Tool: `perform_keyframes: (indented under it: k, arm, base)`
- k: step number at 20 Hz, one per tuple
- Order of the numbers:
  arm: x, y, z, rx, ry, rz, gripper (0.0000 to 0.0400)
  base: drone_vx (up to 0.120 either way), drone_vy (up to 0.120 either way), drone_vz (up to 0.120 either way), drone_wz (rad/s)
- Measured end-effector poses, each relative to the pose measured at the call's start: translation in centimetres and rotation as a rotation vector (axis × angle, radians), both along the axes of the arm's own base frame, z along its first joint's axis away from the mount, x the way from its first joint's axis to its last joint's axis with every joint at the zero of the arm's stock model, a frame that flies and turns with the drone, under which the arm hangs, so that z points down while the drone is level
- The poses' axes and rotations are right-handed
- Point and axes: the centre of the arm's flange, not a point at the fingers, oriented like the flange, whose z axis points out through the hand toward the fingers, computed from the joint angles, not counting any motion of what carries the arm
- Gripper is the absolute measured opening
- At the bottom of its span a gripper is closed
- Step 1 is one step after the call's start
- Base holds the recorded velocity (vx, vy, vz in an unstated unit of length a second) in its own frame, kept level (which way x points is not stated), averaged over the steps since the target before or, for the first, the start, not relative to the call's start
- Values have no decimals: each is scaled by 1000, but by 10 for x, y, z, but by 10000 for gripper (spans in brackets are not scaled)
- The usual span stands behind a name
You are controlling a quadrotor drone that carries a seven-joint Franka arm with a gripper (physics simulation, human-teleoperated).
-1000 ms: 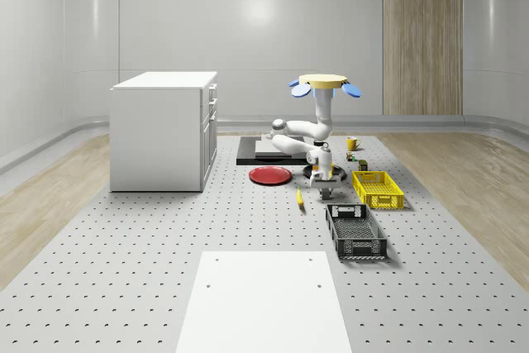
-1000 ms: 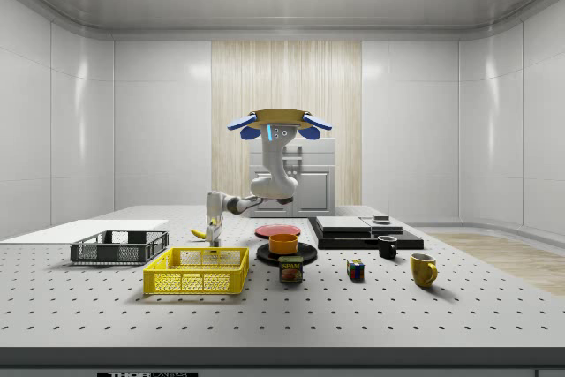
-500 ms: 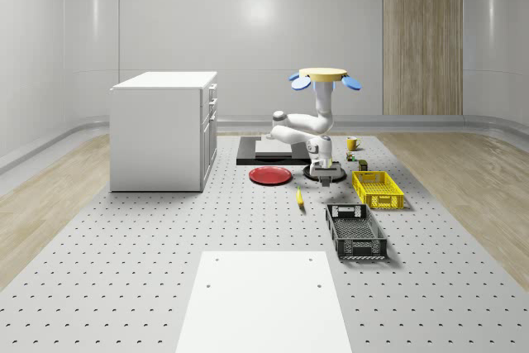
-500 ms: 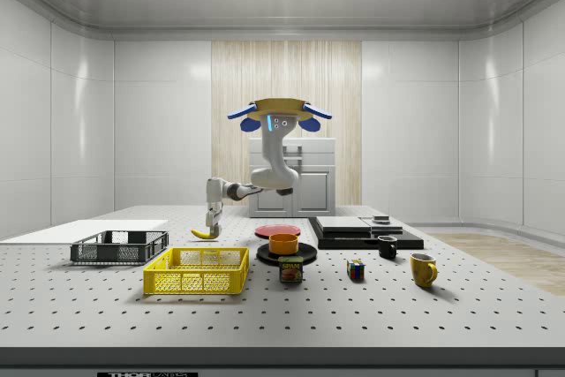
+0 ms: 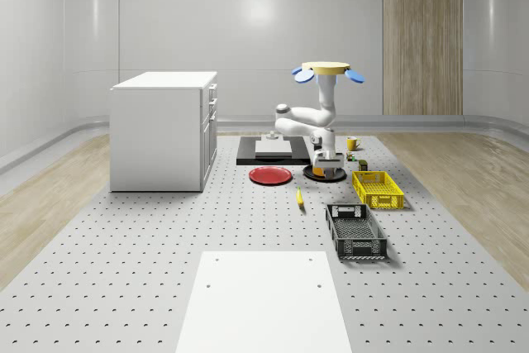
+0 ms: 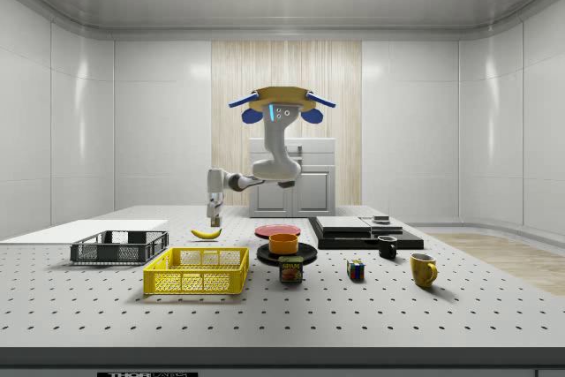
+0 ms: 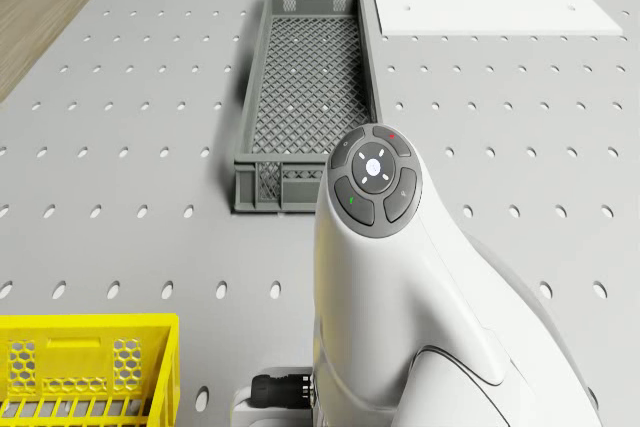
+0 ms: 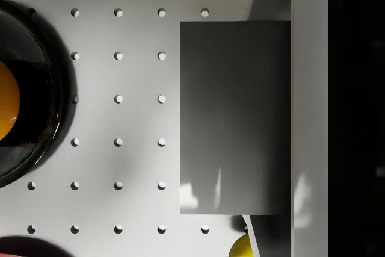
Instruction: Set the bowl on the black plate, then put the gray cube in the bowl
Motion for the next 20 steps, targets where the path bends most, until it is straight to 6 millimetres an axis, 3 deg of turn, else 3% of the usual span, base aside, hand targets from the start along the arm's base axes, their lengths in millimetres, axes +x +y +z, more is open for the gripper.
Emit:
perform_keyframes:
  k: [20]
  arm:
    - [0, 0, 0, 0, 0, 0, 250]
  base:
    - [-120, 0, 0, 0]
